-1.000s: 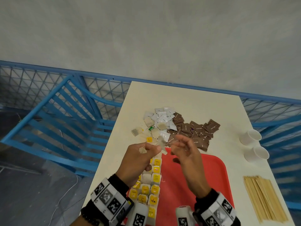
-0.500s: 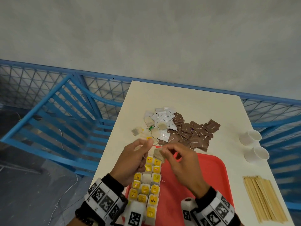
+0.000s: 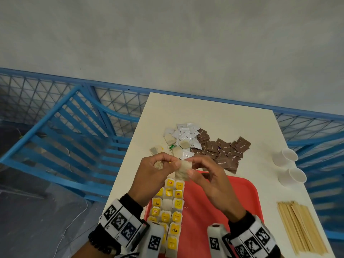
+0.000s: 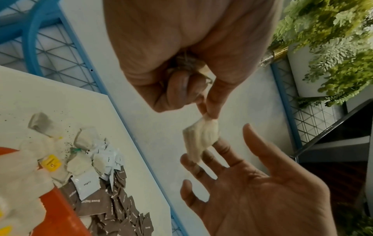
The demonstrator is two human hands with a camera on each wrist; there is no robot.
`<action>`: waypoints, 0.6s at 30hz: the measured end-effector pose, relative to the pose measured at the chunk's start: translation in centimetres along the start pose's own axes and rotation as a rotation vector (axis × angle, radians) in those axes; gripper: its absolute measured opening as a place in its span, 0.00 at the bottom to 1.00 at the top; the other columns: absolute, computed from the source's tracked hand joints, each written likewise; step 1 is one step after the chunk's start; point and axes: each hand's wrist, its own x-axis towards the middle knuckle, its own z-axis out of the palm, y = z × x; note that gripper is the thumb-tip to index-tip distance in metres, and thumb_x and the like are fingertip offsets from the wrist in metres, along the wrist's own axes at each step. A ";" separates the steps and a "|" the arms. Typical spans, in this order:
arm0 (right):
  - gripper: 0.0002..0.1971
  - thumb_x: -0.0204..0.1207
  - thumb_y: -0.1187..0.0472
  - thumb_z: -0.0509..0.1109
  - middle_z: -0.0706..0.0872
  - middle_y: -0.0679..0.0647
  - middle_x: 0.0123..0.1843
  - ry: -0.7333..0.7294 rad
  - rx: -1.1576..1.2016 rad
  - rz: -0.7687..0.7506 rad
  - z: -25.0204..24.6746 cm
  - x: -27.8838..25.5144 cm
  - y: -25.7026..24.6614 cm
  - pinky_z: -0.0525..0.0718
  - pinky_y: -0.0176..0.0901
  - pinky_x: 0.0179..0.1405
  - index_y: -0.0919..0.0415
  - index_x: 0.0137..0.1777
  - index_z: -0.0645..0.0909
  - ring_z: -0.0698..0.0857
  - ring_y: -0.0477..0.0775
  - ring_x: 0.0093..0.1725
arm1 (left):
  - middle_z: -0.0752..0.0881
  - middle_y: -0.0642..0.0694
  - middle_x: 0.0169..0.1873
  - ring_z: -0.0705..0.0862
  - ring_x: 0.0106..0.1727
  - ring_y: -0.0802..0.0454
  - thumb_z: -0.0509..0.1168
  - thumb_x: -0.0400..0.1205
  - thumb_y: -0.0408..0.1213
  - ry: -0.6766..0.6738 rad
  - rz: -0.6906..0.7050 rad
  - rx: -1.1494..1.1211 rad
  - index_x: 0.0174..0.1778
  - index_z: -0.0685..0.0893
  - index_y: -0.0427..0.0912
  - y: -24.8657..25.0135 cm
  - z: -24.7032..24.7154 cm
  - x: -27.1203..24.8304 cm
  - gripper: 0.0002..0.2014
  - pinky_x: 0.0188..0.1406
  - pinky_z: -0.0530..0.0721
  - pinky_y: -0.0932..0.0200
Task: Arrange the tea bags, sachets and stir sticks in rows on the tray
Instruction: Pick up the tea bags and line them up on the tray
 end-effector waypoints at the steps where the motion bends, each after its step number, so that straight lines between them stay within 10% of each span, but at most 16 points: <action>1: 0.17 0.76 0.42 0.72 0.86 0.50 0.54 -0.013 0.011 -0.002 0.0 0.1 0.0 0.85 0.63 0.52 0.54 0.52 0.88 0.85 0.55 0.56 | 0.84 0.50 0.30 0.75 0.22 0.59 0.74 0.80 0.34 0.002 0.007 0.003 0.42 0.91 0.41 0.0 0.0 0.0 0.02 0.26 0.75 0.61; 11: 0.08 0.76 0.56 0.76 0.90 0.57 0.39 0.025 0.020 0.080 0.9 1.1 0.5 0.78 0.42 0.34 0.61 0.44 0.90 0.82 0.51 0.34 | 0.80 0.53 0.24 0.66 0.21 0.53 0.73 0.80 0.34 0.003 -0.078 -0.068 0.43 0.90 0.40 -0.5 -0.3 0.7 0.02 0.25 0.67 0.60; 18: 0.04 0.76 0.64 0.77 0.85 0.46 0.31 0.014 0.065 0.155 0.7 3.5 0.9 0.77 0.27 0.33 0.64 0.43 0.88 0.80 0.39 0.31 | 0.70 0.35 0.28 0.58 0.25 0.50 0.72 0.82 0.39 0.026 -0.142 -0.175 0.47 0.86 0.37 -1.0 -0.3 2.5 0.07 0.22 0.60 0.61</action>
